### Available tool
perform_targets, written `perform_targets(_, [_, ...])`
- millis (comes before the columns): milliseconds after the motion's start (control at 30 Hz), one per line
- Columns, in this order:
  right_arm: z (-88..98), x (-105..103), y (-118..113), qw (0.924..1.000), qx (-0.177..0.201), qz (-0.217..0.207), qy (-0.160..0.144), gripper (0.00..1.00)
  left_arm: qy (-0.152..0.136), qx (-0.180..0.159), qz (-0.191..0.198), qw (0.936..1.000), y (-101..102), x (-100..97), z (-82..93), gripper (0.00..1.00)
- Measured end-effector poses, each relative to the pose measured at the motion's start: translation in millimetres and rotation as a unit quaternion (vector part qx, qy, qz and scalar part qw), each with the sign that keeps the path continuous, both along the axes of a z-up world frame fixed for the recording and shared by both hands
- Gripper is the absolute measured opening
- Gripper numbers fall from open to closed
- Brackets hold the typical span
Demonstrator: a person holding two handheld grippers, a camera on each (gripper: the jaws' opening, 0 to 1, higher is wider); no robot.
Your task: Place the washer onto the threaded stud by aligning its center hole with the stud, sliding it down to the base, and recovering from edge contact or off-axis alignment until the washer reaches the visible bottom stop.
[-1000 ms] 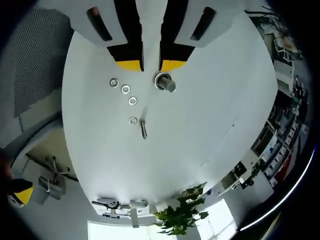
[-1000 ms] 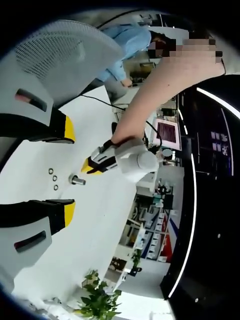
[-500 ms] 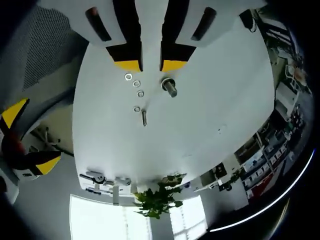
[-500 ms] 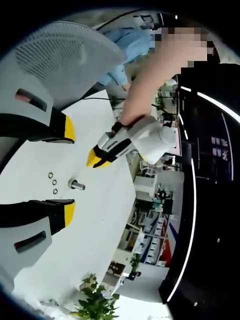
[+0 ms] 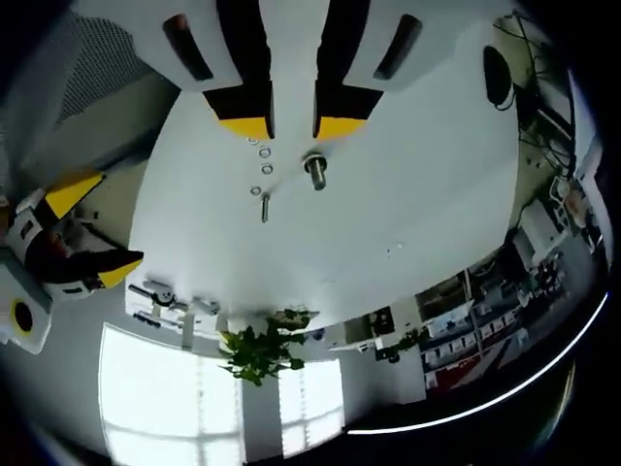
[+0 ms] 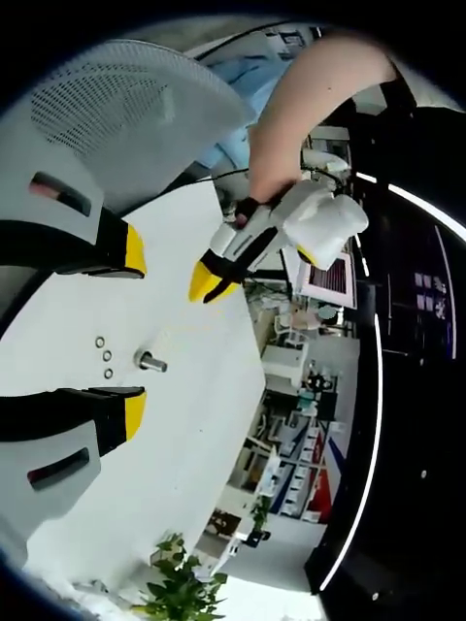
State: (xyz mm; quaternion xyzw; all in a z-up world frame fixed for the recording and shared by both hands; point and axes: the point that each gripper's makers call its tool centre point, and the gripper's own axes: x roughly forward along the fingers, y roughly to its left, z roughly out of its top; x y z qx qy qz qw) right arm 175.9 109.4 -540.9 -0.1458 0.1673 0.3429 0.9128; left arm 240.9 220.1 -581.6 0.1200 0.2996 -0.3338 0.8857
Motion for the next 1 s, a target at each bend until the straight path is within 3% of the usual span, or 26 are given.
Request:
perform_targets(100, [0.0, 0, -1, 1.0, 0.001, -0.002, 0.001, 0.47, 0.0, -0.018, 0.005, 0.9998, 3, -4.5, 3.6, 0.14])
perform_targets(233, [-1.2, -1, 0, 1.0, -0.002, 0.001, 0.002, 0.47, -0.034, -0.049, 0.024, 0.9979, 5, -10.1, 15.2, 0.15])
perform_targets(433, [-1.1, 1, 0, 1.0, 0.0, -0.002, 0.004, 0.47, -0.082, -0.057, 0.028, 0.9946, 9, -16.3, 25.6, 0.18])
perform_targets(633, [1.9, 2, -2, 1.0, 0.003, -0.007, -0.003, 0.47, -0.084, -0.07, 0.047, 0.9929, 21, -18.2, 23.2, 0.19])
perform_targets(1000, [-0.9, 9, -11, 0.9993, 0.007, -0.036, 0.005, 0.47, -0.126, -0.094, 0.045, 0.9865, 20, -13.9, 40.6, 0.2])
